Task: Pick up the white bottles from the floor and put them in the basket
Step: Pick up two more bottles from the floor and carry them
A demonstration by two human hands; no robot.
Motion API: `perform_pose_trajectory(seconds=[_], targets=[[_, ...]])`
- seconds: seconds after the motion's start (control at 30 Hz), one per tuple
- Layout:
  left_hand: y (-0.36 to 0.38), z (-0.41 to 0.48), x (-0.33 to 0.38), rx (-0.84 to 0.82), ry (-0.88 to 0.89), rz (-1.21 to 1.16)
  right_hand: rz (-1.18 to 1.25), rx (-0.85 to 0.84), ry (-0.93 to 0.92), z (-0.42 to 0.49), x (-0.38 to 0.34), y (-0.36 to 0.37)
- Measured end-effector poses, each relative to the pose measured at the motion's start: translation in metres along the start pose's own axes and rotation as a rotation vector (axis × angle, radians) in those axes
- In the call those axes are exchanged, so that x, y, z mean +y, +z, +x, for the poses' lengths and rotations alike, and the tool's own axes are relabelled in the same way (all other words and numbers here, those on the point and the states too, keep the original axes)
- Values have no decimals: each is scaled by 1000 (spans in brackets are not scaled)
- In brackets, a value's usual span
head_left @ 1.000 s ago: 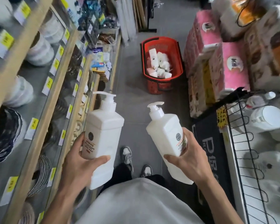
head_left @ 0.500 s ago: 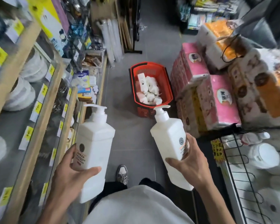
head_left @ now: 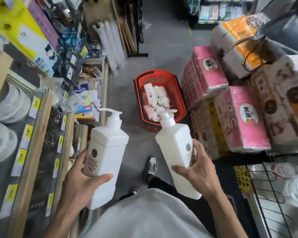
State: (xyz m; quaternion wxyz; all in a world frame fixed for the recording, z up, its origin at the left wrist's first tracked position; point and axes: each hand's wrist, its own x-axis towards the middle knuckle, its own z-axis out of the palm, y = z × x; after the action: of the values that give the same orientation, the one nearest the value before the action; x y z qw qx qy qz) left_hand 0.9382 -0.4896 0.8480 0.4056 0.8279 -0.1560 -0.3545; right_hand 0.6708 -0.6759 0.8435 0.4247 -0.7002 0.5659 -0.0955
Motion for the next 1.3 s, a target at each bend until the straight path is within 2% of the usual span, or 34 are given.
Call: perform_pose_trajectory(seconds=[0.2, 0.47, 0.8, 1.07, 1.3], targets=[[37, 57, 62, -35, 79, 34, 121, 18, 3, 88, -18, -25], [89, 124, 131, 17, 93, -45, 67, -44, -19, 187, -34, -51], [101, 235, 177, -118, 23, 116, 109, -11, 134, 277, -49, -63], [130, 323, 214, -144, 32, 178, 53, -16, 222, 356, -64, -58], [189, 435, 204, -199, -37, 293, 34, -68, 280, 450, -23, -20]])
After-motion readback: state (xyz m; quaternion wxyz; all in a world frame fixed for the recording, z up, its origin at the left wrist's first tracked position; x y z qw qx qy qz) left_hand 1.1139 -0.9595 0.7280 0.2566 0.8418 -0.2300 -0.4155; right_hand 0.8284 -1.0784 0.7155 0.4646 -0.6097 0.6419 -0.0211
